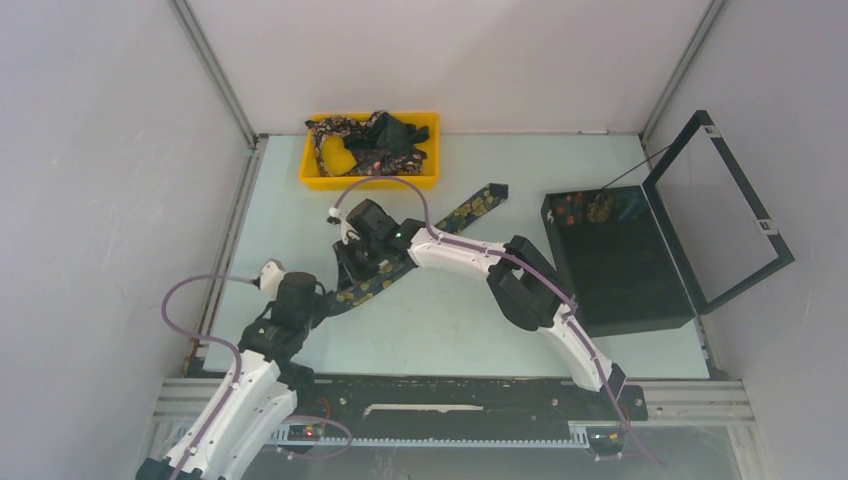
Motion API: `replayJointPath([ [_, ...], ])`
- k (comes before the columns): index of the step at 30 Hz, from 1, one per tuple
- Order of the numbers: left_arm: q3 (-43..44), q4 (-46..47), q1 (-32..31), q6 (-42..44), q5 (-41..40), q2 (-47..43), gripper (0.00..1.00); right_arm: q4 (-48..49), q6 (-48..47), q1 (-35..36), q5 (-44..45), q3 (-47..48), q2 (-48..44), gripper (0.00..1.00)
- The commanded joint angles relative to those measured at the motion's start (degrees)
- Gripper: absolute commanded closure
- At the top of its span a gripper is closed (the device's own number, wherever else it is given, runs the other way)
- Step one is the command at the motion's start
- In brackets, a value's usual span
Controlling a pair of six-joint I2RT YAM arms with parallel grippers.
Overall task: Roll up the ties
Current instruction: Roll the tie at the center of the board.
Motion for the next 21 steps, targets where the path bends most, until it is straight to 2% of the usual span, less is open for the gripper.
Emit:
replayJointPath([
  [1, 4.1, -2.5, 0.4, 3.5, -1.5, 1.0, 1.00, -0.6, -0.2, 1.2, 0.5, 4.1, 2.5, 0.79],
  [13, 8.3, -5.0, 0.4, 7.5, -0.1, 2.6, 1.00, -0.4, 1.3, 2.8, -0.8, 7.0, 5.4, 0.80],
  [21, 10.7, -4.6, 0.4, 10.1, 2.3, 7.4, 1.00, 1.8, 3.4, 3.6, -3.4, 7.0, 6.2, 0.80],
])
